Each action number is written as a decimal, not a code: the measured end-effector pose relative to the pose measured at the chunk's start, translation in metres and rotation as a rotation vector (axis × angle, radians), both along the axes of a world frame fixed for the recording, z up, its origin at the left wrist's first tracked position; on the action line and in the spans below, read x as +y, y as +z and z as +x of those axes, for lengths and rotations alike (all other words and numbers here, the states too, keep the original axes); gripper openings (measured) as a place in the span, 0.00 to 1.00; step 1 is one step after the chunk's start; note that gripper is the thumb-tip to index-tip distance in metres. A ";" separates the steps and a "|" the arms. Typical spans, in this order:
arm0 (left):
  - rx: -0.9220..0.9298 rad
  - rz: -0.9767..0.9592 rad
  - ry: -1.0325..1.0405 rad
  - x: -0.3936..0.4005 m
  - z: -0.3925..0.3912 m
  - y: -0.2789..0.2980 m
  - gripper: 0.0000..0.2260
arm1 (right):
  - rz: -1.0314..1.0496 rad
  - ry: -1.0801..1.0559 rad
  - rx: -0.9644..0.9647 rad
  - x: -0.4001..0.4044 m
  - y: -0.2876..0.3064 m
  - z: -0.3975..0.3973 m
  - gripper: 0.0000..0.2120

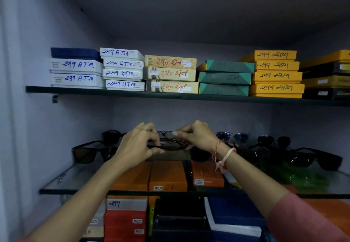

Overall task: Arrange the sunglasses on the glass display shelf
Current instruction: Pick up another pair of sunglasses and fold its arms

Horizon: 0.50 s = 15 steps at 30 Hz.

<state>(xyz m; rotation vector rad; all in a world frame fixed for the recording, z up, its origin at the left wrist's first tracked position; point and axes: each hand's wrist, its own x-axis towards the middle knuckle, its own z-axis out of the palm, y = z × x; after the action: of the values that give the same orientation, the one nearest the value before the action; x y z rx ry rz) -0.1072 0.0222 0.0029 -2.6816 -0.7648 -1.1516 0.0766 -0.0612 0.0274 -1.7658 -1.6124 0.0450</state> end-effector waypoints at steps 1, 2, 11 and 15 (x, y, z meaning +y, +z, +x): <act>-0.001 0.002 -0.002 0.000 -0.002 0.000 0.11 | -0.016 0.006 -0.003 -0.001 0.000 -0.001 0.16; -0.007 -0.007 0.001 0.001 -0.004 0.000 0.11 | -0.025 0.009 -0.006 -0.002 0.000 -0.001 0.15; 0.021 -0.064 0.005 0.012 -0.013 -0.003 0.11 | 0.050 -0.049 -0.279 -0.006 0.006 -0.014 0.09; -0.271 -0.419 -0.156 0.014 -0.015 -0.005 0.16 | 0.141 -0.119 -0.334 -0.005 0.004 -0.014 0.08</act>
<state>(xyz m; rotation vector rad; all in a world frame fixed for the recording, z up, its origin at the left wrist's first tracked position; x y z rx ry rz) -0.1223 0.0362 -0.0020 -3.0019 -0.9431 -1.5731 0.0629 -0.0660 0.0317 -1.8244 -1.6880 -0.4302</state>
